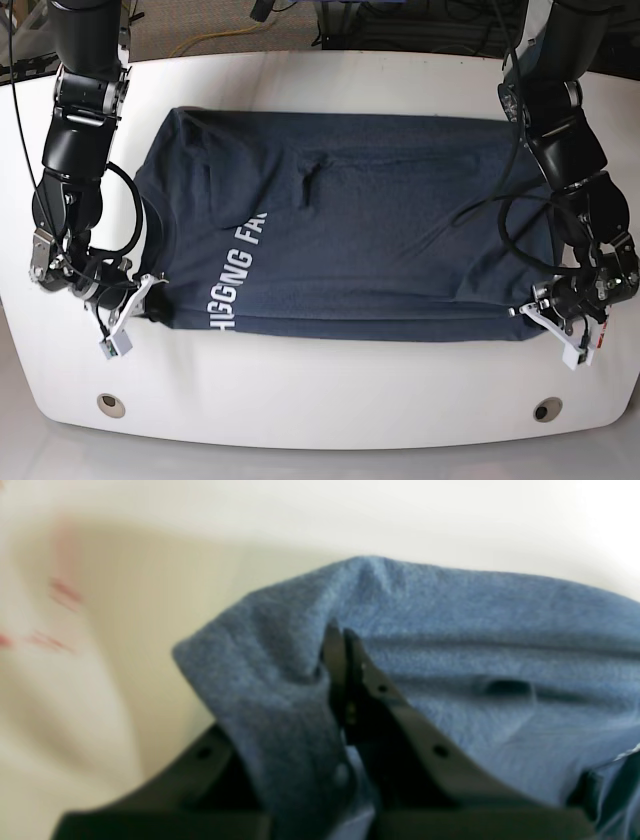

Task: Fold the T-shirt properly
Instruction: 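Grasp the hem corners with both grippers, then lift the hem with both grippers and fold it over toward the collar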

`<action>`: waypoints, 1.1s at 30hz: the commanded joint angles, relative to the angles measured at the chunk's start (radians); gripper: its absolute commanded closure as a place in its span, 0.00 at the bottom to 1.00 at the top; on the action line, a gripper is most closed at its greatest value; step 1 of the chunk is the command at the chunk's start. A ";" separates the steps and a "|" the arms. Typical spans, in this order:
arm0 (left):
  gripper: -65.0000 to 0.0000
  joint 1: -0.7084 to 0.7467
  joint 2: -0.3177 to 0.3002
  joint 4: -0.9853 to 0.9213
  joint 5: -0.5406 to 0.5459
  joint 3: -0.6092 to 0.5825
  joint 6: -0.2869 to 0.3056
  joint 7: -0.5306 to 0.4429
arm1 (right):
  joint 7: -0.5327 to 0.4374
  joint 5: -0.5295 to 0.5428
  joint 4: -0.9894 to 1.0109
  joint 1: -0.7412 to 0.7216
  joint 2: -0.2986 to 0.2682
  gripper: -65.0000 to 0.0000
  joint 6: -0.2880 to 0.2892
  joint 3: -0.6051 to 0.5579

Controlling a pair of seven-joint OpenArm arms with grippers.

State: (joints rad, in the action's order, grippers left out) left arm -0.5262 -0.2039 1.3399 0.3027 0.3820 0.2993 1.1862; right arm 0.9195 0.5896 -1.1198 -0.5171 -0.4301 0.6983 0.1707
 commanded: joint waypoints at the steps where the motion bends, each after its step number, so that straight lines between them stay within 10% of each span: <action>1: 1.00 -0.031 -0.012 0.143 0.000 -0.004 0.019 0.016 | 0.002 0.019 -0.078 -0.070 -0.023 1.00 0.000 0.007; 6: 1.00 -0.055 -0.016 0.359 0.000 -0.002 0.133 0.076 | 0.088 0.019 -0.113 -0.211 -0.029 1.00 0.000 0.007; 21: 1.00 -0.414 -0.096 0.588 -0.001 -0.008 0.136 0.189 | 0.207 0.066 -0.111 -0.700 -0.140 1.00 0.000 -0.119; 33: 1.00 -0.317 -0.096 0.596 -0.001 -0.074 0.324 0.185 | 0.244 0.332 -0.115 -0.533 -0.249 1.00 0.000 -0.104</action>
State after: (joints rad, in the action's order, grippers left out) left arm -0.8295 -0.2832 1.9285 0.3344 0.3000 0.6071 1.3735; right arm 1.1793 0.9009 -1.2240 -1.0431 -0.6624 0.7010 0.0460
